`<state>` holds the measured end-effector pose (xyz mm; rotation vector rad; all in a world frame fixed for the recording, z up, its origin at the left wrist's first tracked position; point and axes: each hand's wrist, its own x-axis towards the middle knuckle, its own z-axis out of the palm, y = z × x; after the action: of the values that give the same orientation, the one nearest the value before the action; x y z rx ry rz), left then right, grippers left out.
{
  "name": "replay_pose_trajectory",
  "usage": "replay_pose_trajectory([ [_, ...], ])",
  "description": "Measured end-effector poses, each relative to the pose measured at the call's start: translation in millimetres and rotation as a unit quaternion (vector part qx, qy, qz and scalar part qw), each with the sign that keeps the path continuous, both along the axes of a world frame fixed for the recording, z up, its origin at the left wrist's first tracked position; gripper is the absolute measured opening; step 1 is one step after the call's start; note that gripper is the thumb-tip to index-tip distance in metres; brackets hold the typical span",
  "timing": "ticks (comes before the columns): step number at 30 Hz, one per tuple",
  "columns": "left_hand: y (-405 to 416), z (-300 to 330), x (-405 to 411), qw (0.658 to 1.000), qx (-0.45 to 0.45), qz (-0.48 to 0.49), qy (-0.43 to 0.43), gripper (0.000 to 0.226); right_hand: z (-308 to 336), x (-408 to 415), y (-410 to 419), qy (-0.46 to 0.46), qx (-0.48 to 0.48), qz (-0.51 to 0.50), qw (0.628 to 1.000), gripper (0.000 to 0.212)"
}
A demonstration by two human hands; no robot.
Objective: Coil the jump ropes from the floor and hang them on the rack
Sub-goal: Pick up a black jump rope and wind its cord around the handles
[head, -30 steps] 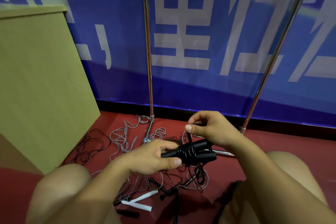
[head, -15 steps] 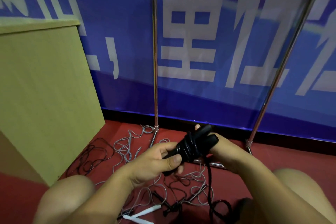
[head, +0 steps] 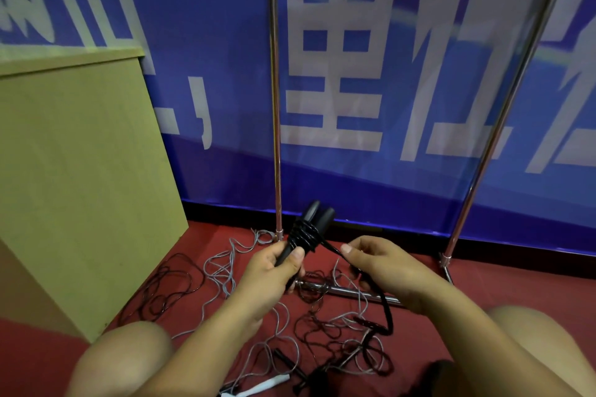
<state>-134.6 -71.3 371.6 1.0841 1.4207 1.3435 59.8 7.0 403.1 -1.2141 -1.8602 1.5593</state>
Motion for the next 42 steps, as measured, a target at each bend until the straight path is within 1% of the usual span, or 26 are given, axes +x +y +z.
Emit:
replay_pose_trajectory([
  [2, 1, 0, 1, 1.0, -0.007, 0.018, 0.008, 0.021, -2, 0, 2, -0.014, 0.007, -0.013, 1.0, 0.025],
  [5, 5, -4, -2, 0.998, -0.024, 0.051, 0.017, 0.02, -2, 4, 3, -0.038, 0.03, -0.03, 0.998, 0.028],
  [6, 6, -5, -5, 0.997, -0.028, 0.069, 0.035, 0.02, -1, 5, 4, -0.05, 0.043, -0.036, 0.997, 0.029],
  [10, 9, -8, -12, 0.975, -0.029, 0.139, 0.169, 0.024, 4, 9, 4, -0.083, 0.104, -0.049, 0.99, 0.024],
  [12, 10, -9, -13, 0.969, -0.037, 0.142, 0.198, 0.024, 6, 9, 3, -0.099, 0.127, -0.042, 0.986, 0.02],
  [15, 11, -13, -15, 0.964, -0.055, 0.12, 0.229, 0.022, 7, 10, 3, -0.118, 0.167, -0.037, 0.978, 0.014],
  [17, 10, -17, -20, 0.952, -0.077, 0.088, 0.281, 0.022, 7, 10, 3, -0.109, 0.197, -0.038, 0.974, 0.012],
  [19, 9, -22, -21, 0.938, -0.111, 0.034, 0.328, 0.023, 6, 10, 3, -0.099, 0.223, -0.035, 0.969, 0.01],
  [21, 9, -27, -19, 0.926, -0.136, -0.028, 0.351, 0.022, 4, 9, 2, -0.105, 0.25, -0.024, 0.962, 0.009],
  [23, 8, -30, -18, 0.915, -0.144, -0.069, 0.37, 0.02, 3, 7, 0, -0.115, 0.276, -0.012, 0.954, 0.008],
  [28, 7, -28, -17, 0.907, -0.11, -0.123, 0.388, 0.02, 4, 7, 0, -0.108, 0.302, 0.006, 0.947, 0.006],
  [34, -1, -19, -9, 0.91, -0.058, -0.218, 0.349, 0.012, 1, 7, 3, -0.119, 0.326, -0.012, 0.938, 0.009],
  [37, -4, -11, -8, 0.914, -0.02, -0.261, 0.31, 0.019, 0, 7, 4, -0.125, 0.313, -0.032, 0.941, 0.012],
  [40, -7, -9, -8, 0.917, 0.004, -0.289, 0.274, 0.009, 1, 9, 5, -0.124, 0.289, -0.045, 0.948, 0.014],
  [42, -8, -7, -9, 0.917, 0.013, -0.298, 0.264, 0.012, 2, 11, 6, -0.103, 0.251, -0.047, 0.961, 0.015],
])
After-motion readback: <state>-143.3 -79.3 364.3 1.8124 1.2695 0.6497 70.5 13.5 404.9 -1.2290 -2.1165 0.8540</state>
